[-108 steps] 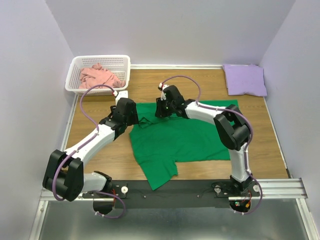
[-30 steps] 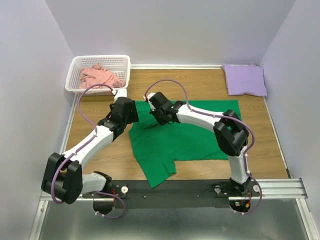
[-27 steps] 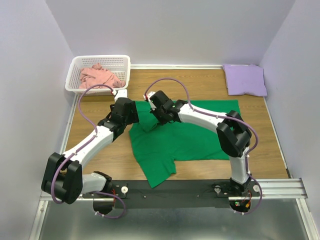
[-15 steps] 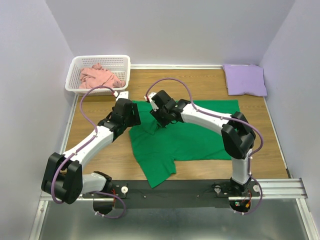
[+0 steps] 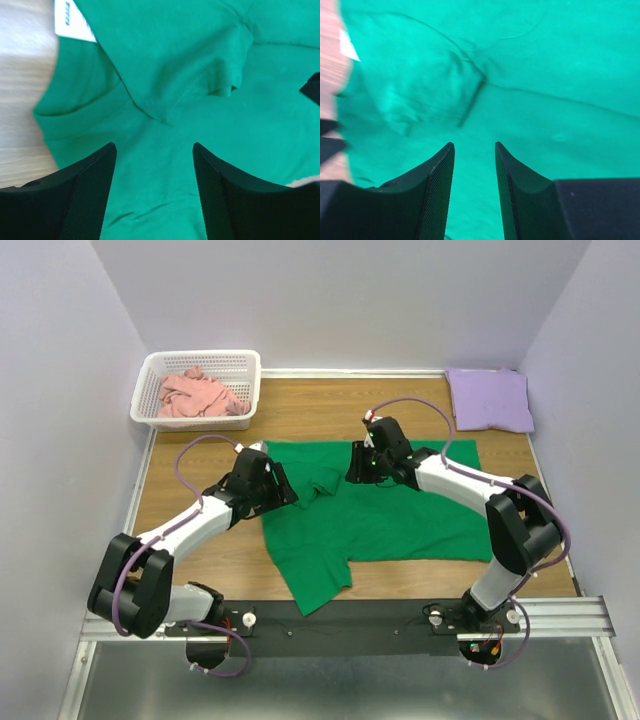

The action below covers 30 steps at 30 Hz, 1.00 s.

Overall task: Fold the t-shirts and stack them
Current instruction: Fold the tshirt

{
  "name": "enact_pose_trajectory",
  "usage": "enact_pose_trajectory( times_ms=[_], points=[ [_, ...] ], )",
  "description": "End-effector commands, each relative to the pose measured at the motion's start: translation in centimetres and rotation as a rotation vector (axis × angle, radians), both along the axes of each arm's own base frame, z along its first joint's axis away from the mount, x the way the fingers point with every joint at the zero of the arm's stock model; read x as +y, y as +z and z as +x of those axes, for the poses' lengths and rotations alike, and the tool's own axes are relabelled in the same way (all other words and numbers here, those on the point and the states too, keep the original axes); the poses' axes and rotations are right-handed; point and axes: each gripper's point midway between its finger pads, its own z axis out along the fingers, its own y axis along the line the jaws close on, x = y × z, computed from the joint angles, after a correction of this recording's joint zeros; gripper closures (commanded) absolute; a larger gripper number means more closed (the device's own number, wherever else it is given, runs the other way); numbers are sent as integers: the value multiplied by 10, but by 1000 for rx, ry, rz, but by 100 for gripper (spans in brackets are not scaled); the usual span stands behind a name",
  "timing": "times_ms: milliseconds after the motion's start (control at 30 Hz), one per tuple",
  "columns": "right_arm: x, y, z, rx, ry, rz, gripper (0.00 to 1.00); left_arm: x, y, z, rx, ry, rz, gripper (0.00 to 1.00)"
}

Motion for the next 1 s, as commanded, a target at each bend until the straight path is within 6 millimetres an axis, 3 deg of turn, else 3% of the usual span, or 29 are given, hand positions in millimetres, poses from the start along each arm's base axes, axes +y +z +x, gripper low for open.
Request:
enact_pose_trajectory(
  times_ms=[0,333,667,967],
  points=[
    [29,23,4,0,-97,273,54,-22,0,-3,43,33,-136,32],
    [37,14,0,18,-104,369,54,-32,-16,7,74,136,-167,48],
    [42,7,-2,39,-83,383,54,-34,-41,12,121,201,-163,49],
    [45,-5,-3,64,-68,379,54,-35,-37,22,87,225,-159,49]
  ],
)
